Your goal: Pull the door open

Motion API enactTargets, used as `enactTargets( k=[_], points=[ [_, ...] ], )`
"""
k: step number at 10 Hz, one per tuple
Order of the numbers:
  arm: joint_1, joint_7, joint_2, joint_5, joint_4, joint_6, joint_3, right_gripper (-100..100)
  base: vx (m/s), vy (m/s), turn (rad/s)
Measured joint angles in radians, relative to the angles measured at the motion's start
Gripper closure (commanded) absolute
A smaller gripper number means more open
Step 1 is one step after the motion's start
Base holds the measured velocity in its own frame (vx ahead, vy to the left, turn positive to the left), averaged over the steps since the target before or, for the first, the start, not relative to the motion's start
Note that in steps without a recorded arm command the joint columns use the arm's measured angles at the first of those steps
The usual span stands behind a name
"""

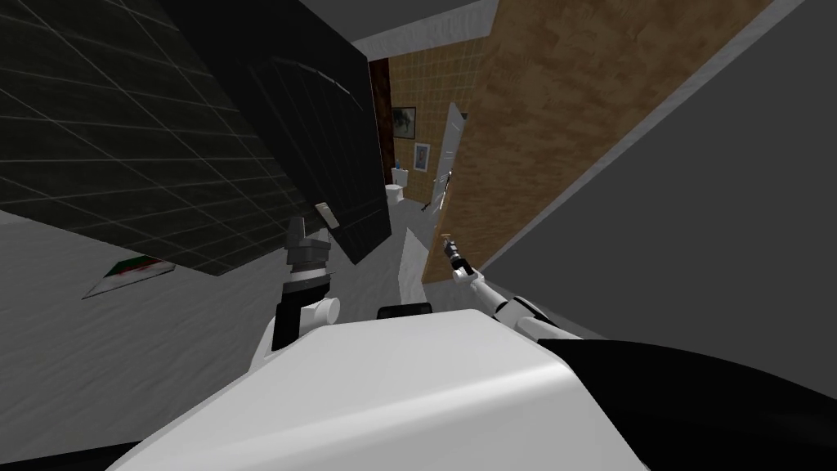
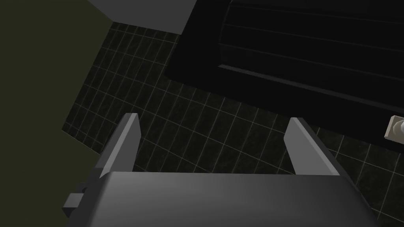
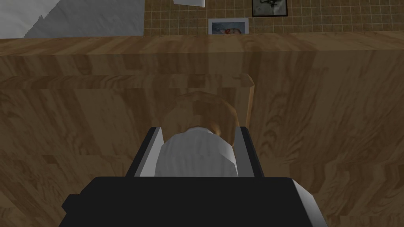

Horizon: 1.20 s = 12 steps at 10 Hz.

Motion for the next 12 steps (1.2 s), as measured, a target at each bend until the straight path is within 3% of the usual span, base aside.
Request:
enactTargets(
  k=[8, 11, 12],
  points=[
    [0.113, -0.012, -0.046, 0.018, -0.12, 0.005, -0.04, 100, -0.168, -0.118, 0.198],
    [0.137, -0.017, -0.056, 0.024, -0.138, 0.005, -0.044, 100, -0.115, -0.056, 0.089],
    [0.143, -0.021, -0.069, 0.018, -0.145, -0.003, -0.033, 100, -0.171, -0.096, 0.105]
  ],
)
